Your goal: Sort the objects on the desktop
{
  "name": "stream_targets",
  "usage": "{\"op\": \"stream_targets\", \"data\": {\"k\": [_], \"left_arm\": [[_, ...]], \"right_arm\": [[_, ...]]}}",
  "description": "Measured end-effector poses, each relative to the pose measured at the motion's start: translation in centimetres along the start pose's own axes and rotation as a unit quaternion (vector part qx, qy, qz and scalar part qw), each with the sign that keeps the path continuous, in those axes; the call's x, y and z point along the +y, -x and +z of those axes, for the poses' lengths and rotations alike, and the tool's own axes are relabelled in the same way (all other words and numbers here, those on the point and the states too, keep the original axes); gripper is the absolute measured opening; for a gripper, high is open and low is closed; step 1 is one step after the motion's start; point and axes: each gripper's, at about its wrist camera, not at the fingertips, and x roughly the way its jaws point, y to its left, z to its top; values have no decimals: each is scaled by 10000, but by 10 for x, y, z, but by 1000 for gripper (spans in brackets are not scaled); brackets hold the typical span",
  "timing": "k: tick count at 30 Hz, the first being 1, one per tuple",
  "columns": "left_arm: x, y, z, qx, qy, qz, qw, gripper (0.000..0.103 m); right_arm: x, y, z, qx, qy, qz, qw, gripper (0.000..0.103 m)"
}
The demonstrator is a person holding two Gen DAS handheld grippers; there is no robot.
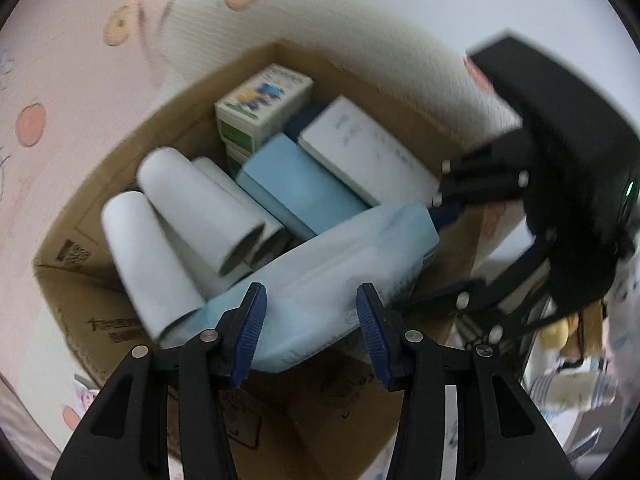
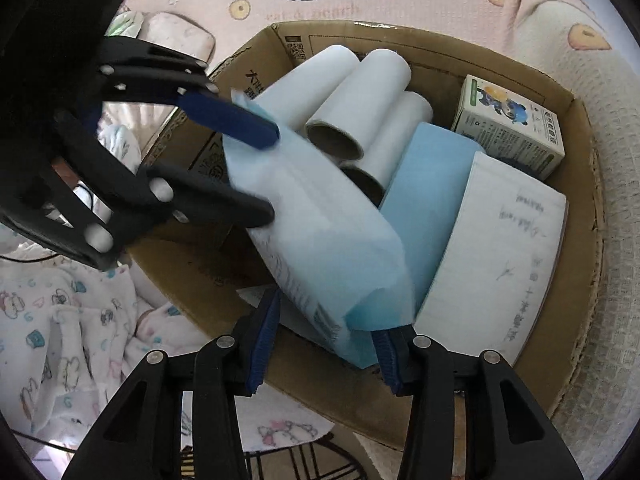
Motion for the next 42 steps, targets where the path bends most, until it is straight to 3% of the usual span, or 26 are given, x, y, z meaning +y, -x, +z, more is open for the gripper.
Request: {"op": "stream_targets", "data": {"k": [5,10,12,15,18,24,29,33,37,39,40,42], "left_arm": [[17,-17,-7,445,439,-488,9969,49],[26,-23,-11,485,651,-383,9960,46],[31,-25,-12,529,753,-240,9955,46],[42,-28,-15,582,994,-394,9926,46],[50,-23,-18,458,1091,-448,9920,46],[44,-9,-26,172,715,-422,9964,46],[37,-9,-31,281,446,-400,9978,45],[35,-12,-29,305,337,-129,9989,46],[41,-19,-25,344,480,-342,9977,45],[48,-26,-23,416,711,-344,9960,32],[50,-28,-23,442,819,-313,9952,20],[59,-34,-30,490,1058,-249,9929,18]], "right_arm": [[-7,-1,0,194,39,-18,9998,43],[-5,0,3,45,-45,67,10000,43],[-8,-3,5,-7,-344,111,9993,43],[-17,-12,4,95,-1047,309,9940,43],[-16,-9,3,41,-1350,378,9901,43],[-34,-16,1,197,-2465,967,9641,39],[-26,-27,2,300,-2508,2026,9461,38],[-33,-47,1,779,-2826,1786,9392,37],[-37,-41,6,587,-2899,1275,9467,37],[-36,-37,8,484,-2909,933,9510,37],[-36,-37,9,471,-2926,821,9515,35],[-36,-40,12,484,-2960,710,9513,34]]}}
